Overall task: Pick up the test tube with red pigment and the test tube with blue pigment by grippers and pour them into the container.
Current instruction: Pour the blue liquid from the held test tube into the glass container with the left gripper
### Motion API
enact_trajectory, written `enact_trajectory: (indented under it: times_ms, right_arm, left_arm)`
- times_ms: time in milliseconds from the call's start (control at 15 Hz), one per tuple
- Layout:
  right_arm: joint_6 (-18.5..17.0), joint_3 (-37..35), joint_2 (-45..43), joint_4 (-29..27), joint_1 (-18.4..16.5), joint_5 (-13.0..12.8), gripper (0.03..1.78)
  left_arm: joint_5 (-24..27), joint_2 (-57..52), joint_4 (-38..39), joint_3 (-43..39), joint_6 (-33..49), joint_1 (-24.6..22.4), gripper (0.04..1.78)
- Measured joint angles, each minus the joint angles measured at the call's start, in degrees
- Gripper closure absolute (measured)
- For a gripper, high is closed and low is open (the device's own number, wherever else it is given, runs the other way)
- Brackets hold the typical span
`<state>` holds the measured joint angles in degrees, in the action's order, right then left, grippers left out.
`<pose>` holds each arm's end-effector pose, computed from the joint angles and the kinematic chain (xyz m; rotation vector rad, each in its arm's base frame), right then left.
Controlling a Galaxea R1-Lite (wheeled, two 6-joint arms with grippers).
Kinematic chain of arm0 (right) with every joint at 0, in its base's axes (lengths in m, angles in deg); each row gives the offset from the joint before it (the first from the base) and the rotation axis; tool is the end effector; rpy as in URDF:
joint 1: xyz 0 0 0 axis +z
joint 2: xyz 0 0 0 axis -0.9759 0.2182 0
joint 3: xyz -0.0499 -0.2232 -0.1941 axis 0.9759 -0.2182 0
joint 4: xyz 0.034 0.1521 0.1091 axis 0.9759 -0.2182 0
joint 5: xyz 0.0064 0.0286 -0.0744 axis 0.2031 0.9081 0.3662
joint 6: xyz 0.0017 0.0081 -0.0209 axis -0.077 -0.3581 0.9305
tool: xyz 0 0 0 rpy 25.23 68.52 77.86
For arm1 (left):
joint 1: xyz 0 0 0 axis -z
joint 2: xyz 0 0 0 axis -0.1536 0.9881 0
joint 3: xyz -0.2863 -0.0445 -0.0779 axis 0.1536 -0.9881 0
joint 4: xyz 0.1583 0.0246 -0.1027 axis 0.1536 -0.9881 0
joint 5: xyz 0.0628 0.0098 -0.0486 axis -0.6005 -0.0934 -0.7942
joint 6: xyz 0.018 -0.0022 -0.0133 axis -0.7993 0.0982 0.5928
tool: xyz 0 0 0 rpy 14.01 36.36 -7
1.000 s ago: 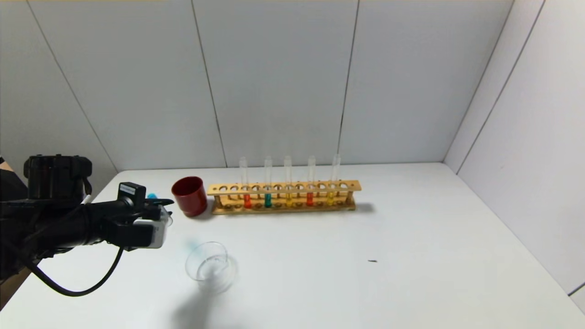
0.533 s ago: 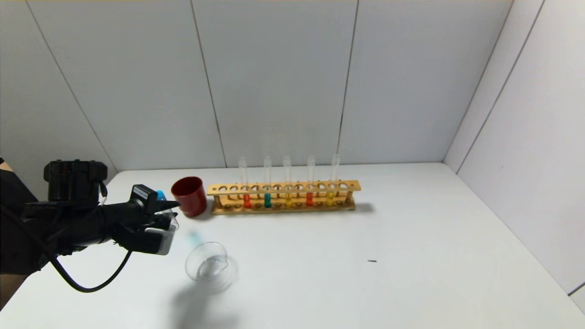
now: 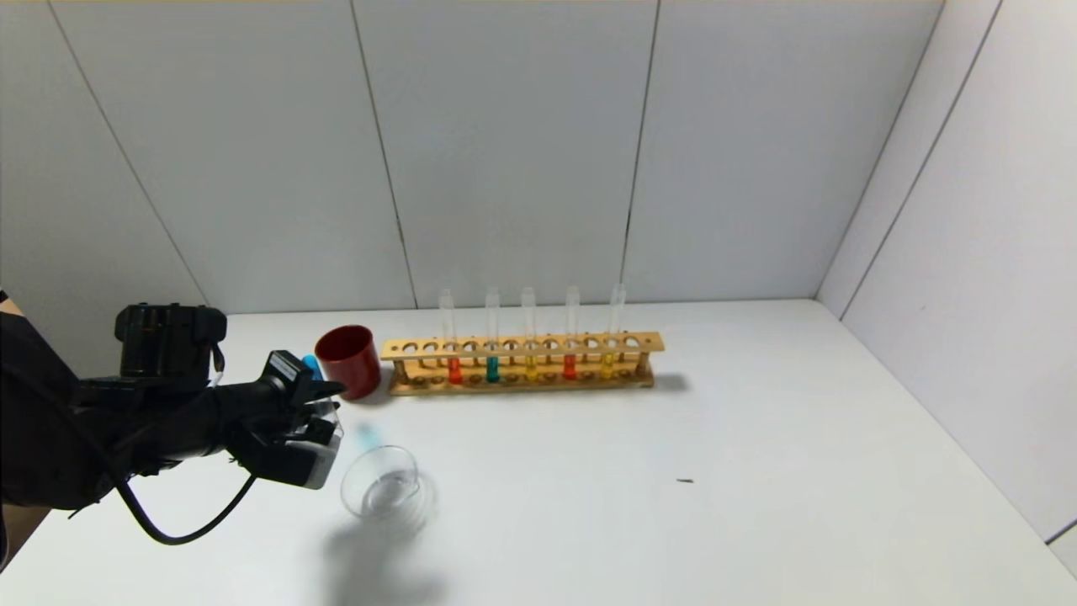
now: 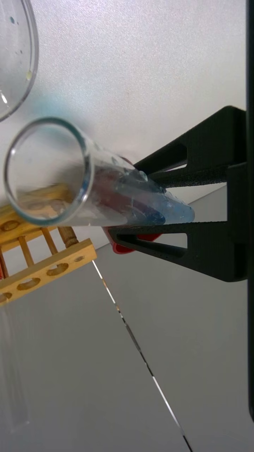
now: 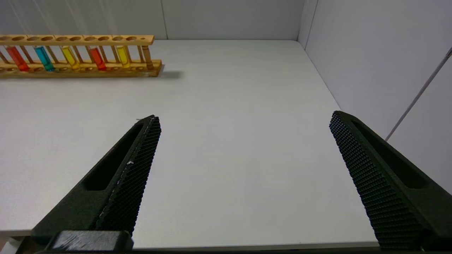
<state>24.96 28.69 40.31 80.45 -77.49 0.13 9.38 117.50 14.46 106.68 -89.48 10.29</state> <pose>-0.0229 0.0002 0.0760 -0.0028 -0.0054 0.0035 0.2863 -0.0157 0.1060 1.7739 -0.0119 -0.8156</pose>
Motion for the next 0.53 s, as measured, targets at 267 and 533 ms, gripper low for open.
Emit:
enact_trajectory:
  times_ms: [267, 533]
  right_arm:
    - [0.0, 0.0, 0.0, 0.0, 0.02, 0.0, 0.06]
    - [0.0, 0.0, 0.0, 0.0, 0.0, 0.0, 0.06]
  left_arm:
    - [-1.72, 1.94, 4.55, 1.16, -1.76, 0.89, 1.49]
    - [-1.82, 3.19, 4.66, 1.43, -3.83, 1.93, 1.49]
